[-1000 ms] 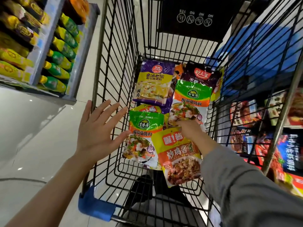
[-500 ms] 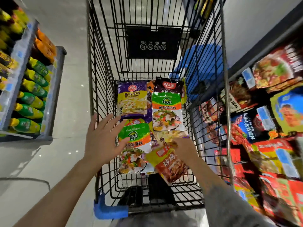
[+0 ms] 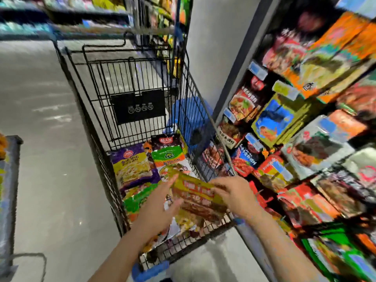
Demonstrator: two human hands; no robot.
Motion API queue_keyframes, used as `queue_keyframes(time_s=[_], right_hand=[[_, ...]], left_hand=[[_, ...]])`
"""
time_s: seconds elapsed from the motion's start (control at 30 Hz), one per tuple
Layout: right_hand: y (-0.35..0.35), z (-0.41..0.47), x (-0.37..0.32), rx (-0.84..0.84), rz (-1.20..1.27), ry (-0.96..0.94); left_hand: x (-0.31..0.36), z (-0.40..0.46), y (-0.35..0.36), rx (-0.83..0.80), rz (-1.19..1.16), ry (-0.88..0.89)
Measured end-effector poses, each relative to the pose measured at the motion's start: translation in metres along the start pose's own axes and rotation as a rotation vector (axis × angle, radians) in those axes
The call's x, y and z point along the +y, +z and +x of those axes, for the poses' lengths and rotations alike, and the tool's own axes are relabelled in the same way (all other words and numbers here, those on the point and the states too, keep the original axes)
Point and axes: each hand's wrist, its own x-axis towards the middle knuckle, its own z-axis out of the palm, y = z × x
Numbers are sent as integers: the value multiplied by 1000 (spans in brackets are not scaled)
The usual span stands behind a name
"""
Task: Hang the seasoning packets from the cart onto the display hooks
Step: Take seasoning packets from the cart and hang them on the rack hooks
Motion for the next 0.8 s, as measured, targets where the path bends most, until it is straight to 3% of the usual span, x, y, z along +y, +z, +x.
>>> queue_keyframes(time_s=[0.1, 0.17, 0.27, 0.43, 0.6, 0.8], right_hand=[[-30, -12, -17, 44, 39, 6], [-51, -24, -22, 112, 71, -5], [-79, -50, -21, 227, 101, 43], [-125, -100, 5, 400, 280, 285], [-150, -131, 22, 523, 251, 346], [-155, -111, 17, 541, 199, 284]], left_hand=[[16, 9, -3, 208, -66, 43], [33, 18, -8, 260, -180, 3], [67, 34, -10, 151, -332, 90], [136, 58, 17, 53, -455, 322], [164, 66, 45, -49, -402, 437], [158, 67, 27, -11, -227, 490]])
